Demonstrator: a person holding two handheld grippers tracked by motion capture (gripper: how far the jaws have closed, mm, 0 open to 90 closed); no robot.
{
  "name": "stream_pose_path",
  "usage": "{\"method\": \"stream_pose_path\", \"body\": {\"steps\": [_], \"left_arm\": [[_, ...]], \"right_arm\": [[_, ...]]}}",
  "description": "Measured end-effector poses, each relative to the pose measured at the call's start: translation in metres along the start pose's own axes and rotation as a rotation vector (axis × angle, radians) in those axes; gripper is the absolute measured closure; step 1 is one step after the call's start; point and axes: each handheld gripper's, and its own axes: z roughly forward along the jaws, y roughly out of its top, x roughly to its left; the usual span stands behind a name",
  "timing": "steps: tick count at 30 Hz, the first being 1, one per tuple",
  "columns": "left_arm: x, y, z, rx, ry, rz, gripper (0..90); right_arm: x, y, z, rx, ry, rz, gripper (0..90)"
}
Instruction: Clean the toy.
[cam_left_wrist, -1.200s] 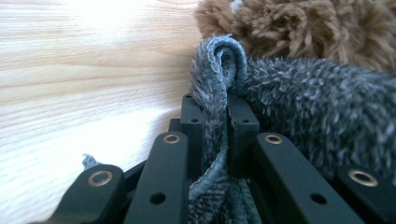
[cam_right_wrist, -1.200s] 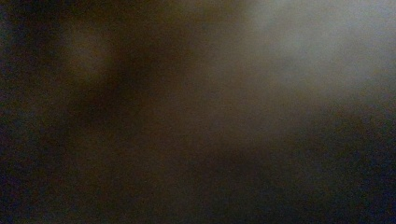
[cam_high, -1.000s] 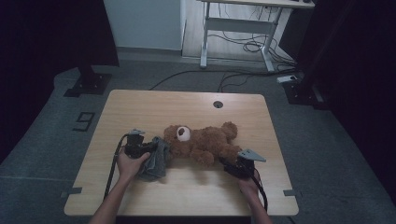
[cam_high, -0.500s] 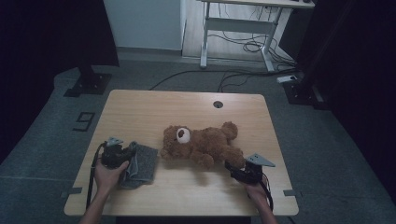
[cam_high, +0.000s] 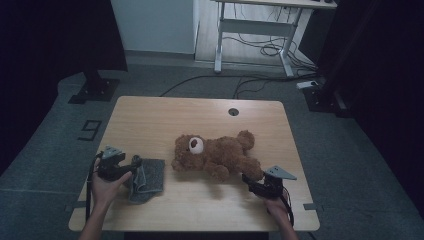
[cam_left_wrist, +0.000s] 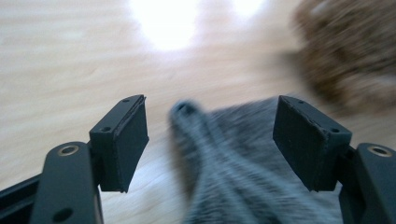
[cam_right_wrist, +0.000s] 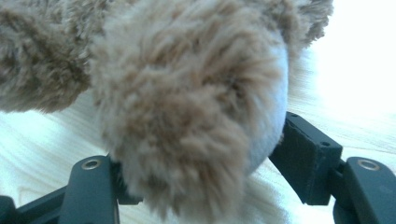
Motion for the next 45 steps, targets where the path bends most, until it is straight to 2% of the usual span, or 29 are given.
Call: {"method": "stream_pose_path", "body": {"steps": [3, 5, 8, 11, 16, 18, 24, 26, 29, 31, 34, 39, 45], "left_arm": [[-0.009, 0.002, -0.006, -0.012, -0.051, 0.015, 26.2], [-0.016, 0.000, -0.006, -0.008, -0.068, 0.033, 26.0], [-0.029, -0.007, -0.005, -0.012, -0.124, 0.064, 25.8], [-0.040, -0.013, -0.003, -0.017, -0.177, 0.069, 26.0], [-0.052, -0.020, 0.001, -0.016, -0.230, 0.073, 28.0], [-0.057, -0.021, 0.003, 0.006, -0.222, 0.102, 27.9], [-0.074, -0.038, 0.006, 0.061, -0.202, 0.150, 28.3], [-0.080, -0.045, 0.007, 0.080, -0.207, 0.160, 28.2], [-0.087, -0.053, 0.008, 0.100, -0.238, 0.165, 27.8], [-0.092, -0.056, 0.008, 0.101, -0.231, 0.181, 27.6], [-0.096, -0.059, 0.007, 0.102, -0.244, 0.184, 27.6], [-0.099, -0.065, 0.012, 0.117, -0.237, 0.204, 28.1], [-0.101, -0.066, 0.014, 0.123, -0.236, 0.215, 27.9]], "right_arm": [[0.000, -0.001, -0.002, 0.000, 0.014, -0.003, 33.1], [-0.001, -0.001, -0.004, -0.002, 0.024, -0.001, 33.0], [-0.001, -0.002, -0.006, -0.004, 0.034, -0.003, 32.7], [-0.001, -0.004, -0.008, -0.006, 0.044, -0.006, 32.4], [-0.001, -0.007, -0.011, -0.009, 0.068, -0.010, 31.8], [0.000, -0.010, -0.014, 0.000, 0.072, -0.014, 31.6], [-0.004, -0.014, -0.023, 0.017, 0.077, -0.021, 31.6], [-0.005, -0.015, -0.026, 0.021, 0.079, -0.019, 31.5], [-0.006, -0.019, -0.031, 0.027, 0.068, -0.039, 31.4], [-0.008, -0.020, -0.036, 0.013, 0.072, -0.043, 32.1], [-0.013, -0.023, -0.043, -0.001, 0.089, -0.034, 32.6], [-0.020, -0.023, -0.045, -0.025, 0.084, -0.007, 33.9], [-0.019, -0.022, -0.043, -0.008, 0.089, -0.021, 33.8]]}}
